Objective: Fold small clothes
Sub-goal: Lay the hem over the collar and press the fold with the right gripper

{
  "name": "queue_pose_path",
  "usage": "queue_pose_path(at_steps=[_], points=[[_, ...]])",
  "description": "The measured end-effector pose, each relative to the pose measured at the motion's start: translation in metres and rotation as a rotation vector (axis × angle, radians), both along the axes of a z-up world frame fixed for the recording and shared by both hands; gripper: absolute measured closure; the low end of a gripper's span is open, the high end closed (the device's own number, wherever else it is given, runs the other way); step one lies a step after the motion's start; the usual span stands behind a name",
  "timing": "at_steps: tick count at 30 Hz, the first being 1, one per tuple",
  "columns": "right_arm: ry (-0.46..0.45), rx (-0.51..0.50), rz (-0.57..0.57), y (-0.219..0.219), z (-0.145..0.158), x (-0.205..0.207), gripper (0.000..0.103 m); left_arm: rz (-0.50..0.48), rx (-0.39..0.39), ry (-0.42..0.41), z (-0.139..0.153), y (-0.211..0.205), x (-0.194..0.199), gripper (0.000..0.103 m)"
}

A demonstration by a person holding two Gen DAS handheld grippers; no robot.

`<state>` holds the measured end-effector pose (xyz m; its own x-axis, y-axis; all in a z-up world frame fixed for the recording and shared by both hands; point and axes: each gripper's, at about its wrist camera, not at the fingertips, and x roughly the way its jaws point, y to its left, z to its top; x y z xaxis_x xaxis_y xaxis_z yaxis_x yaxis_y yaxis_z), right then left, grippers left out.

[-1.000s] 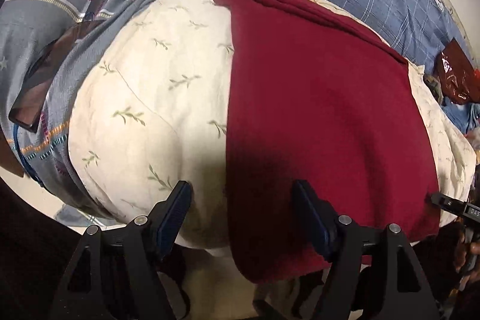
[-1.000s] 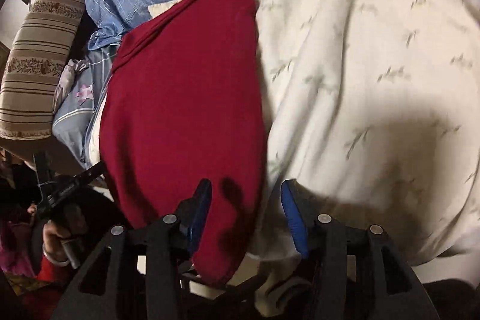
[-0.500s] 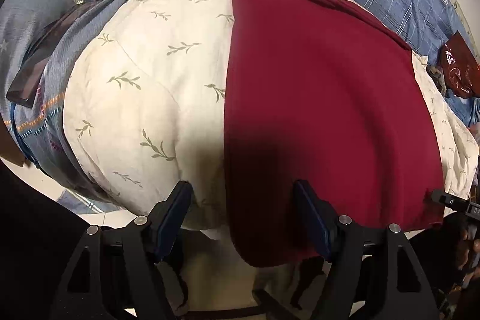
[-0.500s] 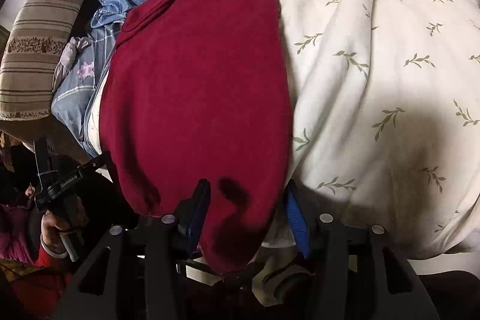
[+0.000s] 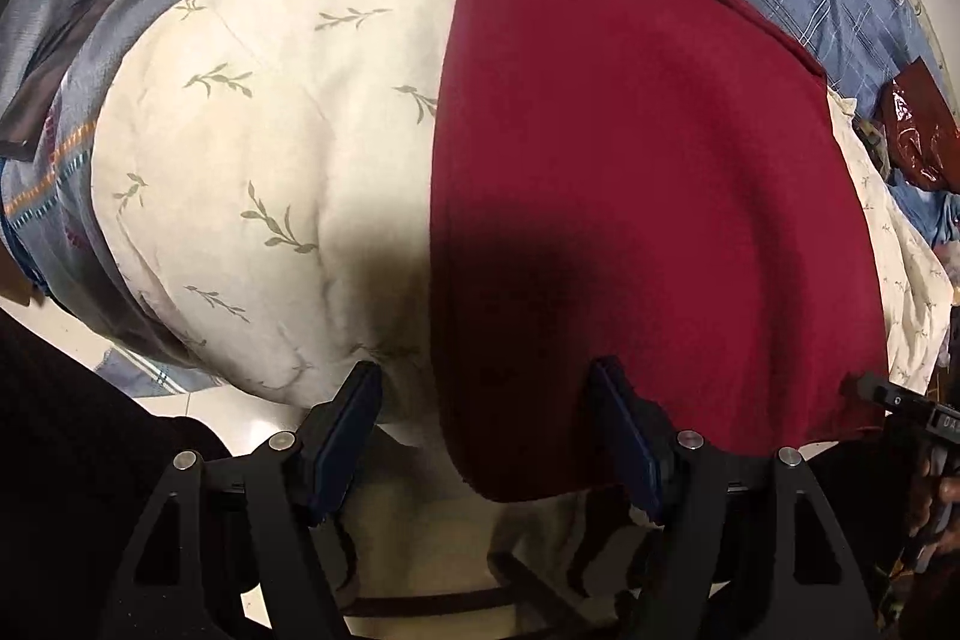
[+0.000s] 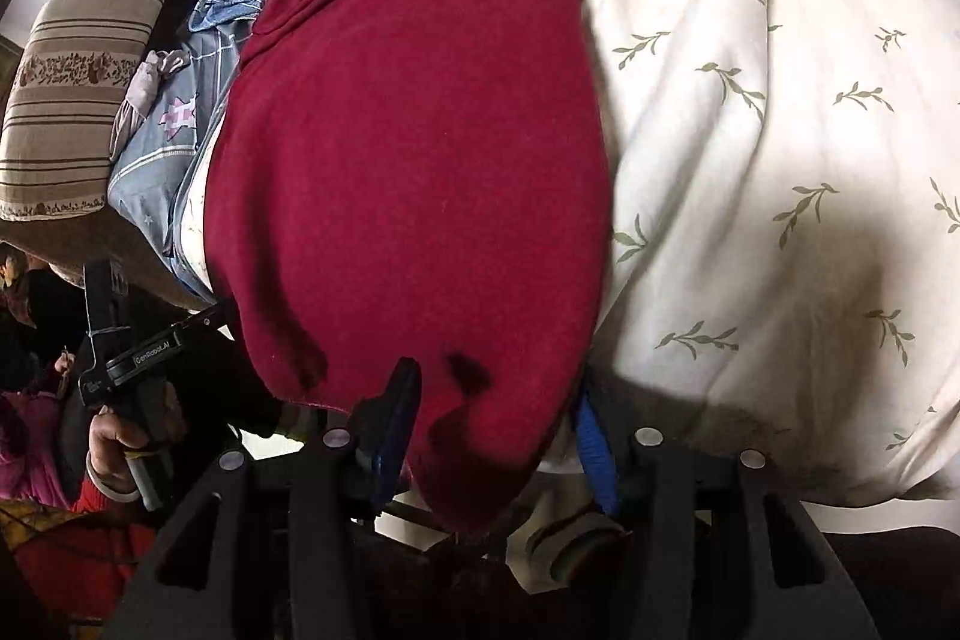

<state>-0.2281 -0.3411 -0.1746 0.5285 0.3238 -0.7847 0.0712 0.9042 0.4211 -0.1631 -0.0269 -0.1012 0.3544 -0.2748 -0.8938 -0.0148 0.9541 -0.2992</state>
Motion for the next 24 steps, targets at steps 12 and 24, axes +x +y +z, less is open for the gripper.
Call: queue_pose_path(at_steps=[12, 24], points=[[0.008, -0.091, 0.013, 0.002, 0.002, -0.002, 0.069, 0.004, 0.001, 0.003, -0.004, -0.002, -0.004, 0.032], [0.017, -0.092, 0.038, 0.010, 0.002, 0.002, 0.066, 0.008, -0.024, 0.023, -0.009, -0.002, 0.000, 0.033]])
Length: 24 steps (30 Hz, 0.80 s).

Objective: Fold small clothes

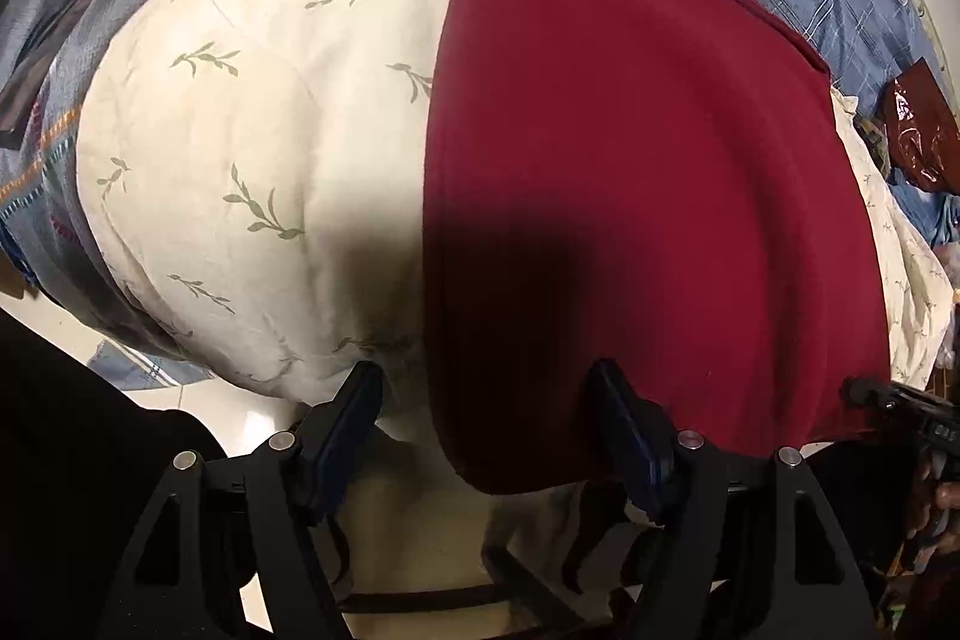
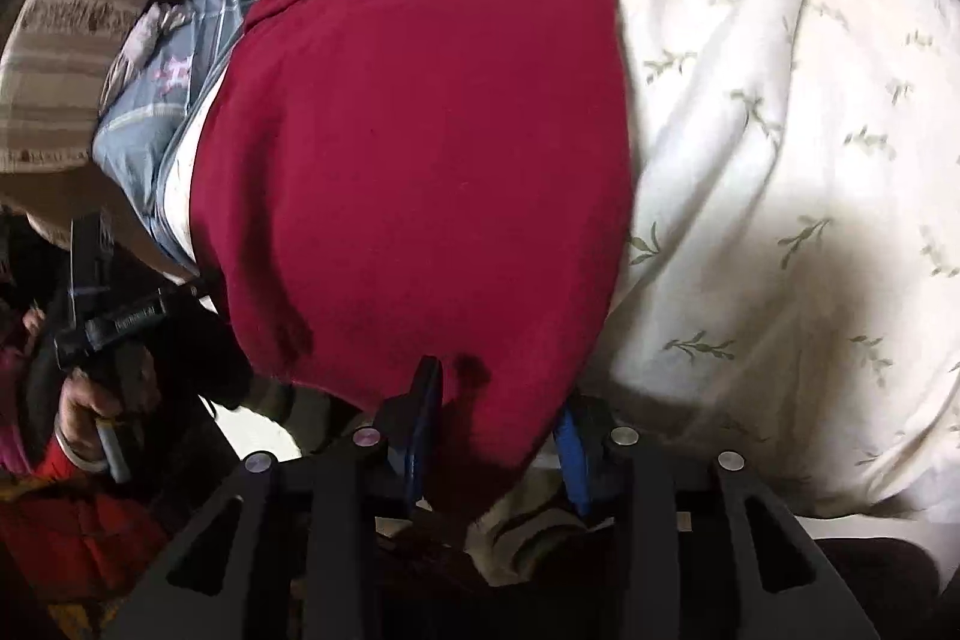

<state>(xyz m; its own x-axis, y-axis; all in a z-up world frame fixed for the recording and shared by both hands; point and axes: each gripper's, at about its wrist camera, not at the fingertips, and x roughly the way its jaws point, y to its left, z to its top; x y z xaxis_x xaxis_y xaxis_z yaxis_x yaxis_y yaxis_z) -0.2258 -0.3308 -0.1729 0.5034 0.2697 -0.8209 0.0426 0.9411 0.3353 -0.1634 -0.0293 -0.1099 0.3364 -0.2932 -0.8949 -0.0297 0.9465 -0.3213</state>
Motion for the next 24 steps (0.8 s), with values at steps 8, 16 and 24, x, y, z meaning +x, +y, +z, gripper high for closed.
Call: queue_pose_path(at_steps=[8, 16, 24], points=[[-0.047, 0.019, 0.024, -0.004, 0.013, -0.011, 0.092, -0.107, -0.056, -0.014, 0.012, -0.007, -0.005, 0.096], [-0.187, 0.120, 0.043, -0.004, 0.048, -0.023, 0.095, -0.139, -0.143, -0.121, 0.070, 0.013, -0.008, 0.097], [-0.366, 0.230, 0.005, -0.016, 0.086, -0.013, 0.095, -0.116, -0.128, -0.272, 0.119, 0.024, 0.001, 0.097]])
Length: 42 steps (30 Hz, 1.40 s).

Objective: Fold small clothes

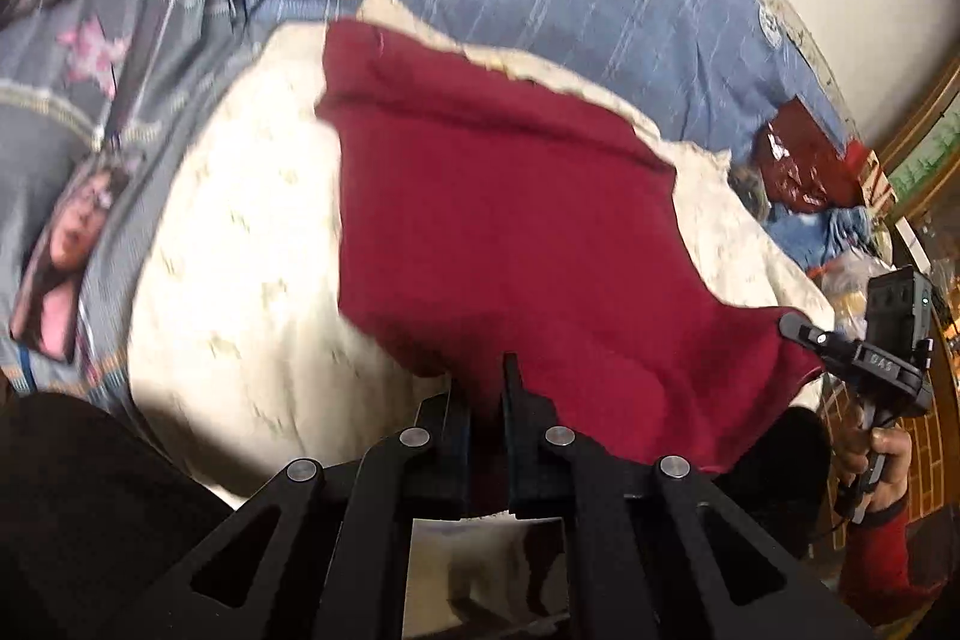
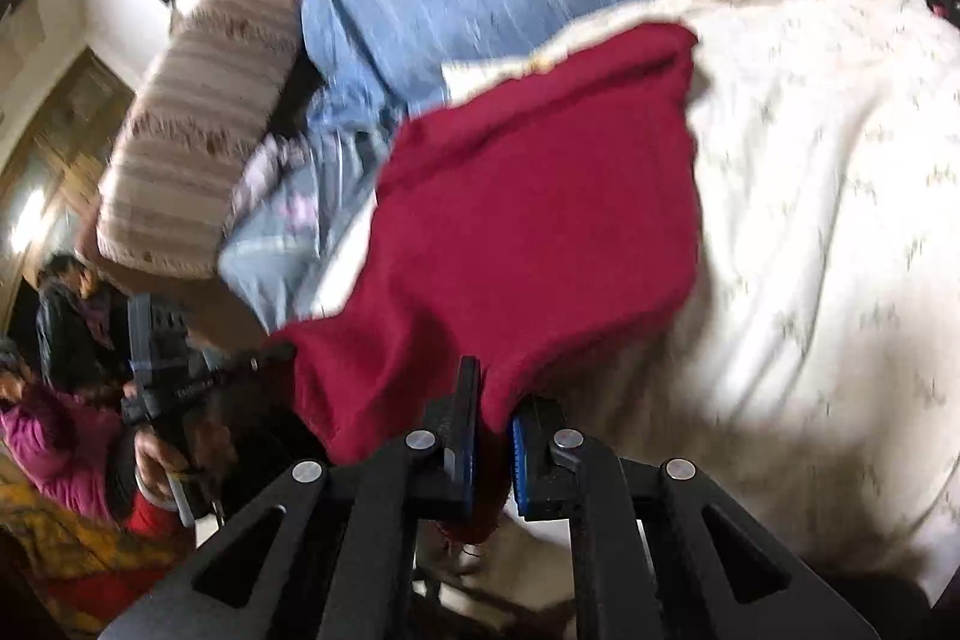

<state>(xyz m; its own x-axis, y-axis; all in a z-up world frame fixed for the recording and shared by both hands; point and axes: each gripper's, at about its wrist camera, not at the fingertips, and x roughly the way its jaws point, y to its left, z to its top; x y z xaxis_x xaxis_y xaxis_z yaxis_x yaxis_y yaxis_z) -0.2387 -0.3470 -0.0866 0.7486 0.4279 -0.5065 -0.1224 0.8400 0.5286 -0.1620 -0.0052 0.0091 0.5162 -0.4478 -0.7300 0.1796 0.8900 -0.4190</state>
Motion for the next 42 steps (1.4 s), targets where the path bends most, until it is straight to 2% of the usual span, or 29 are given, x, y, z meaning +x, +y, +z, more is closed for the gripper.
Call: queue_pose_path(at_steps=[5, 9, 13, 21, 26, 42], points=[[-0.126, 0.052, -0.074, -0.018, 0.025, 0.018, 0.095, 0.044, 0.025, -0.091, 0.019, 0.001, 0.011, 0.097], [-0.175, 0.068, -0.135, -0.031, 0.042, 0.040, 0.095, 0.069, 0.055, -0.153, 0.025, -0.013, 0.022, 0.097], [-0.178, 0.044, -0.172, -0.042, 0.053, 0.069, 0.095, 0.094, 0.070, -0.163, 0.020, -0.016, 0.038, 0.097], [-0.142, 0.030, -0.198, -0.057, 0.050, 0.111, 0.095, 0.113, 0.079, -0.140, 0.011, -0.020, 0.080, 0.097], [-0.138, 0.012, -0.201, -0.055, 0.051, 0.121, 0.095, 0.125, 0.090, -0.139, 0.011, -0.022, 0.104, 0.097], [-0.151, 0.029, -0.236, -0.065, 0.056, 0.139, 0.095, 0.163, 0.083, -0.138, 0.005, -0.025, 0.137, 0.097]])
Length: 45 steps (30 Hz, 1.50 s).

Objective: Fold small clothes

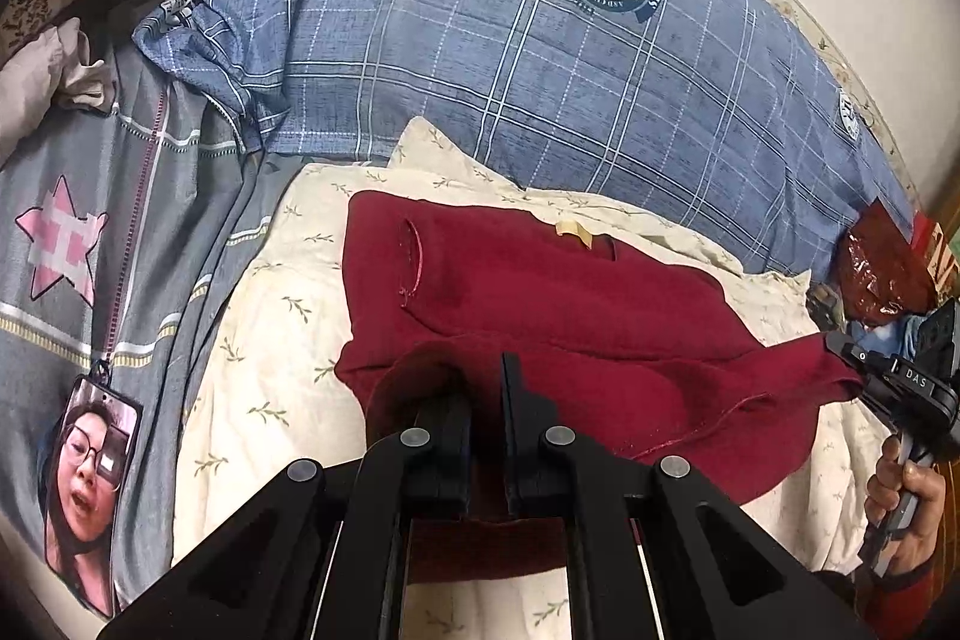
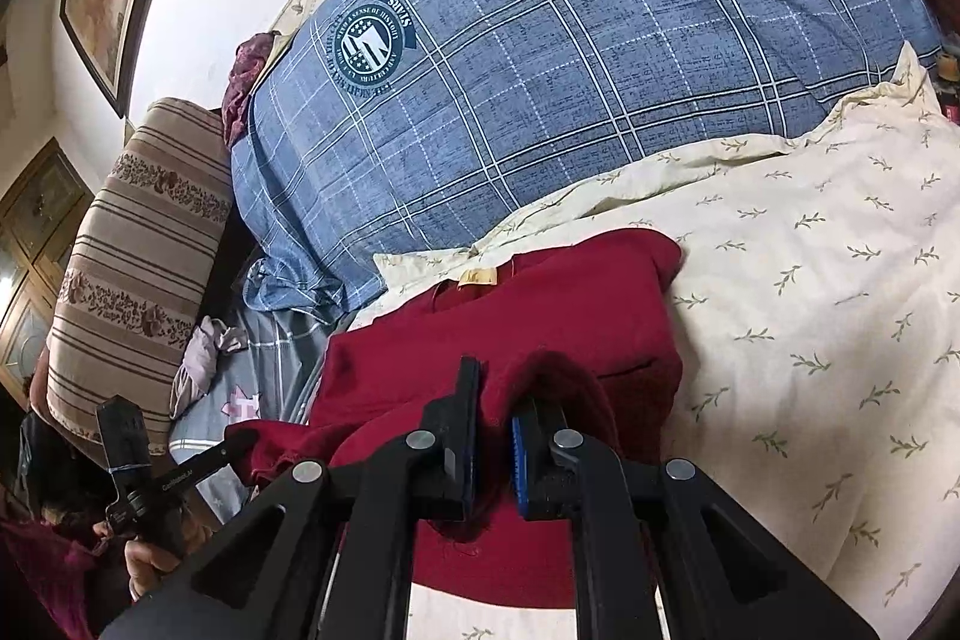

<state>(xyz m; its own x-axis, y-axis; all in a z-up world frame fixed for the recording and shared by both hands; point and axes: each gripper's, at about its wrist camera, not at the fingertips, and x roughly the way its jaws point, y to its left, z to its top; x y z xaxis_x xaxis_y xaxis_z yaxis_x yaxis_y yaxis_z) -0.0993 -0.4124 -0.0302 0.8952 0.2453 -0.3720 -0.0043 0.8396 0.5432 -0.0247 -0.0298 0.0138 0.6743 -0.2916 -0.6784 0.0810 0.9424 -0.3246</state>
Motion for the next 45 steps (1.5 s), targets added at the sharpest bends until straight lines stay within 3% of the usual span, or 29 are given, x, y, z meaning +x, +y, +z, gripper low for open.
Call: queue_pose_path(at_steps=[12, 19, 26, 32, 33, 36, 38, 41, 45], points=[[-0.016, -0.034, -0.047, -0.005, 0.012, 0.025, 0.095, 0.030, -0.001, 0.003, -0.001, -0.008, 0.045, 0.097], [0.010, -0.022, -0.059, -0.019, 0.014, 0.064, 0.095, 0.071, -0.013, 0.036, -0.015, -0.011, 0.090, 0.097], [0.073, -0.002, -0.064, -0.033, -0.003, 0.115, 0.095, 0.106, -0.026, 0.090, -0.037, -0.008, 0.133, 0.097], [0.127, 0.073, -0.087, -0.049, -0.031, 0.154, 0.093, 0.106, -0.054, 0.090, -0.054, -0.007, 0.159, 0.093], [0.145, 0.070, -0.085, -0.050, -0.034, 0.161, 0.091, 0.095, -0.070, 0.085, -0.057, -0.005, 0.162, 0.091], [0.162, 0.026, -0.061, -0.048, -0.030, 0.167, 0.069, 0.084, -0.127, 0.114, -0.064, 0.004, 0.168, 0.087], [0.130, 0.053, -0.051, -0.050, -0.021, 0.157, 0.057, 0.079, -0.150, 0.111, -0.063, 0.008, 0.167, 0.084], [0.055, 0.057, -0.134, -0.054, -0.001, 0.125, 0.034, 0.068, -0.152, 0.083, -0.055, 0.011, 0.160, 0.080], [-0.001, 0.033, -0.038, -0.040, 0.013, 0.104, 0.036, 0.053, -0.168, 0.060, -0.050, 0.012, 0.152, 0.065]])
